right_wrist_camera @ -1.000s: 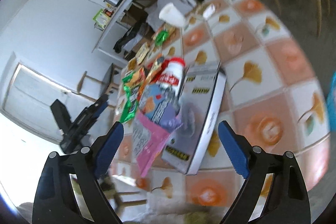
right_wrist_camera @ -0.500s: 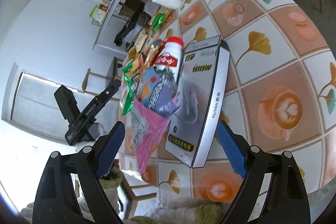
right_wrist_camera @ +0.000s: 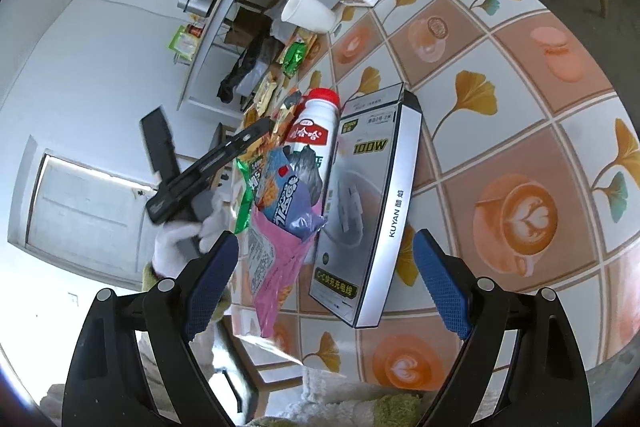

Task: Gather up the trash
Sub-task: 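Grasp the yellow Enaak packet with the left gripper while the right gripper grasps a red packet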

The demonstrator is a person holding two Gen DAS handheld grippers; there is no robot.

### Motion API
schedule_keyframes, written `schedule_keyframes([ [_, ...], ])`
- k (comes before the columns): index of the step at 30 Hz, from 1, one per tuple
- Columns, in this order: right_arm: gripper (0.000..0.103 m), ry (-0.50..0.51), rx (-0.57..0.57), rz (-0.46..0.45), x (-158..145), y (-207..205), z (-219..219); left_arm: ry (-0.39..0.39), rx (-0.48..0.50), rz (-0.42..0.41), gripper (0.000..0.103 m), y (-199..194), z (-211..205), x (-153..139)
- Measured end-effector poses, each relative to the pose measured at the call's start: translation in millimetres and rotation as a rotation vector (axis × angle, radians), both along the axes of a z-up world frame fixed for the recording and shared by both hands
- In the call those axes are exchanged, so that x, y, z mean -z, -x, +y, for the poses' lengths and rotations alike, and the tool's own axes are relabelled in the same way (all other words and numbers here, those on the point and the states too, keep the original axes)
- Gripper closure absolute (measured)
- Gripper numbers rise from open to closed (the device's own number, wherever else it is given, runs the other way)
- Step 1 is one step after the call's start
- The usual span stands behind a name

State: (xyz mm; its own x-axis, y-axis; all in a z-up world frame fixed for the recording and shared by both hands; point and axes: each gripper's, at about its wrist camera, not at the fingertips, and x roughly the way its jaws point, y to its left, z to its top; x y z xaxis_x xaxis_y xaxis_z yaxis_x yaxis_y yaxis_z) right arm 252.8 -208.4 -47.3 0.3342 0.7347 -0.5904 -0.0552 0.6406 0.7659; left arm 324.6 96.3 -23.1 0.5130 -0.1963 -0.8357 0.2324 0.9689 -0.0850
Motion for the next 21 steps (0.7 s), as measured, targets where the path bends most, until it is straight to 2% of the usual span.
schedule_keyframes([
  [4, 0.018, -0.001, -0.002, -0.016, -6, -5, 1, -0.038, -0.010, 0.023, 0.037, -16, -6, 15],
  [6, 0.018, 0.001, -0.002, -0.037, -13, -10, 0, -0.040, -0.018, 0.032, 0.043, -21, -5, 20],
  [7, 0.018, 0.003, -0.002, -0.047, -15, -12, -1, -0.031, -0.022, 0.042, 0.051, -23, -4, 22],
  [11, 0.018, 0.022, -0.008, -0.094, -32, -26, 0, 0.035, -0.066, 0.063, 0.071, -26, 8, 26],
  [17, 0.018, 0.013, -0.038, -0.166, -57, -53, 8, 0.119, -0.122, 0.031, 0.086, -26, 25, 19],
  [21, 0.018, -0.013, -0.070, -0.181, -66, -81, 20, 0.184, -0.149, 0.022, 0.092, -24, 37, 15],
])
